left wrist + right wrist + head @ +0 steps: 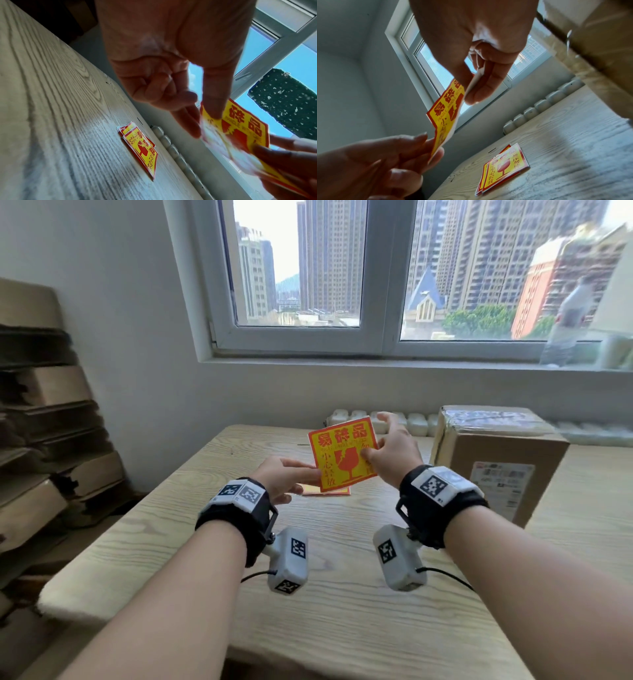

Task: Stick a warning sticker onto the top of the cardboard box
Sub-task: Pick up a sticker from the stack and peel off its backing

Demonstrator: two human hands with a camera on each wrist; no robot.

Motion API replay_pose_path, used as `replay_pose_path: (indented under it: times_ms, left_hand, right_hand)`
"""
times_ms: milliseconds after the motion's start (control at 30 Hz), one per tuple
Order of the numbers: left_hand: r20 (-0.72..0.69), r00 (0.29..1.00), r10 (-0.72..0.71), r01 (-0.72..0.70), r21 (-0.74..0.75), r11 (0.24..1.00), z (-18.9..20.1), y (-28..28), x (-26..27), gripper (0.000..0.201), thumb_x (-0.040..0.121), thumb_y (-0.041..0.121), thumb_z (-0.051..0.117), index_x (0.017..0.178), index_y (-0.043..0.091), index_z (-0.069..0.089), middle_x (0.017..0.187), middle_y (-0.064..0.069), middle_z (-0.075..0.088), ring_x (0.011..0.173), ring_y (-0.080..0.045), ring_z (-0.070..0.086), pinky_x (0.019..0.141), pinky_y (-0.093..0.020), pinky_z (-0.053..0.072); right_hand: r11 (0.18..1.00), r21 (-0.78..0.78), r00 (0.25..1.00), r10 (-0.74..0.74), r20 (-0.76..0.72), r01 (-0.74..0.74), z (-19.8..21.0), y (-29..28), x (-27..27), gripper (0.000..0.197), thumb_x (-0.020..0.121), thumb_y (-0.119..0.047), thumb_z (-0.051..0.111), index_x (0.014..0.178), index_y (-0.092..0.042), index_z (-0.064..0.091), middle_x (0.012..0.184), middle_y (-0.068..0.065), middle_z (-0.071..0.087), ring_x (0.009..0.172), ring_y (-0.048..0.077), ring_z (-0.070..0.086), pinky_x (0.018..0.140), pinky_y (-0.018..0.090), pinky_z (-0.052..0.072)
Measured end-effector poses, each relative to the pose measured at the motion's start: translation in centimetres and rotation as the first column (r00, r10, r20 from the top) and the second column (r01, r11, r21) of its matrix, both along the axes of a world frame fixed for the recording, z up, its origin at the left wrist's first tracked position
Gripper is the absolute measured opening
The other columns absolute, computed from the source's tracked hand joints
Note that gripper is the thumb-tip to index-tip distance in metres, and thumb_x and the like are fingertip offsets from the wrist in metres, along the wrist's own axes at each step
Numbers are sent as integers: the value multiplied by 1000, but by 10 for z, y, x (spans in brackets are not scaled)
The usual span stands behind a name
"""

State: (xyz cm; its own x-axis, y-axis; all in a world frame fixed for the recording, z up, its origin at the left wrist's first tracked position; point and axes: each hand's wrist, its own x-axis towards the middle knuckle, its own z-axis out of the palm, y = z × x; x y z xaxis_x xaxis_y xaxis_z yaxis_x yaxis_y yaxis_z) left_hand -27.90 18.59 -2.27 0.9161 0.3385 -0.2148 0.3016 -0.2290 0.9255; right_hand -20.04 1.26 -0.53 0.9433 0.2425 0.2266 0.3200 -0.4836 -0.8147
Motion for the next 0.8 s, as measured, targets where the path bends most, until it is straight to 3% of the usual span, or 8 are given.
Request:
replay_pose_path:
  times_ms: [33,133,167,267,433,533,633,800]
  left_hand:
    - [-15,999,-32,32,-5,999,2,-3,-7,7,77,18,75,84,17,73,76,2,71,57,-9,46,54,-21,33]
    - [-2,998,-57,57,-9,998,10,-13,-21,12,74,9,77,83,17,76,73,1,66,56,-8,47,55,-20,34]
    - [8,998,-57,57,-13,998,12,-17,-25,13,74,8,77,83,17,76,73,1,65,57,-8,47,55,-20,35]
    - [26,997,-76,77,-21,997,17,-26,-33,17,72,5,77,85,17,77,80,-3,64,58,-9,47,57,-21,34]
    - [29,994,-101,101,-10,995,24,-37,-36,21,67,8,82,87,15,77,88,-6,65,56,-9,48,54,-20,33]
    - [36,994,-104,104,-15,994,26,-42,-36,18,66,8,83,81,15,76,83,-6,65,52,-7,48,53,-20,34]
    - [51,993,-110,112,-39,993,26,-46,-36,14,68,7,81,78,14,75,74,-2,68,49,-6,47,52,-20,33]
    - [57,990,-129,133,-60,989,27,-49,-35,13,73,14,78,86,11,76,64,5,74,49,-4,45,51,-18,33]
  right_hand:
    - [1000,10,1000,-17,23,17,2,-4,-4,65,85,-7,62,142,-18,33,108,13,65,93,24,66,64,27,53]
    - [999,9,997,-48,54,47,7,-15,-13,63,85,-9,63,141,-17,34,109,15,67,92,25,67,52,18,43]
    - [999,15,998,-43,51,42,9,-19,-18,62,86,-9,63,141,-17,34,107,15,68,90,25,68,53,19,46]
    - [997,62,998,-49,32,46,14,-30,-27,64,86,-8,63,142,-16,33,99,13,66,89,25,69,74,37,59]
    - [993,83,993,-91,80,85,18,-44,-32,63,84,-11,66,139,-16,37,112,12,64,107,28,63,94,42,52]
    - [991,101,994,-91,62,84,19,-50,-34,61,86,-10,64,140,-16,36,119,13,63,102,26,66,75,27,55]
    - [991,108,995,-85,60,78,19,-55,-36,61,87,-10,64,140,-17,36,119,14,65,99,24,67,60,16,48]
    - [989,126,996,-87,36,82,15,-60,-36,61,86,-9,64,139,-18,36,117,14,66,97,24,69,75,29,58]
